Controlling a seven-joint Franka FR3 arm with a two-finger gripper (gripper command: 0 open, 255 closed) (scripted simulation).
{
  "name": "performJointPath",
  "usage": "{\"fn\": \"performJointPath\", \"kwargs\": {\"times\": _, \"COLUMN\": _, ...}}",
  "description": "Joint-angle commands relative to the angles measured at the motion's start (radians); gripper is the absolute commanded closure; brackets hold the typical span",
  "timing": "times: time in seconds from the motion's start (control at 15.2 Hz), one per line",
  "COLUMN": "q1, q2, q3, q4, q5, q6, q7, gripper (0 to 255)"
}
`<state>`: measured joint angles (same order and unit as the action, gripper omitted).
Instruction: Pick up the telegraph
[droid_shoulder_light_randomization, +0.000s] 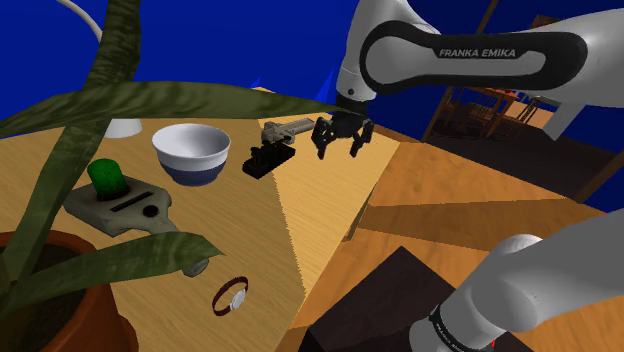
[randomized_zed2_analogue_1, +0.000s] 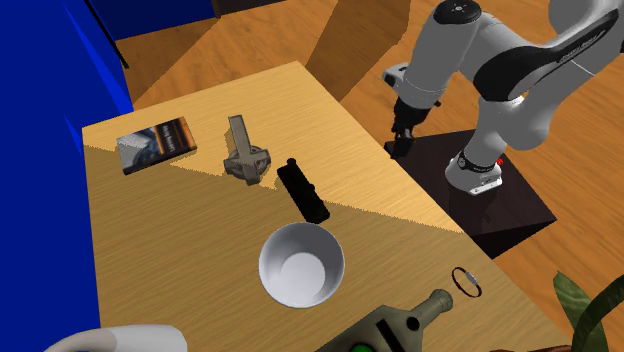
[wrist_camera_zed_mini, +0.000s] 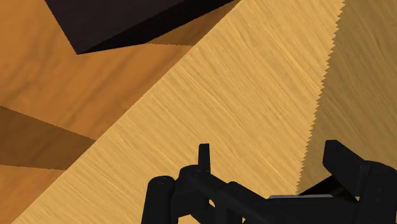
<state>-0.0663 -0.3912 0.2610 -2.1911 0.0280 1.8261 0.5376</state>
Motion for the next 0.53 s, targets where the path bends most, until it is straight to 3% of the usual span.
{"fn": "performJointPath", "kwargs": {"times": 0.0, "q1": -0.018, "q2": 0.080, "q3": 0.027, "q4": 0.058, "q5": -0.010, "q6": 0.019, "q7": 0.097, "gripper": 0}}
{"fn": "performJointPath", "kwargs": {"times": 0.46, "q1": -0.049, "q2": 0.378, "q3": 0.085, "q4": 0.302, "q5": -0.091, "q6": 0.048, "q7": 0.420, "gripper": 0}}
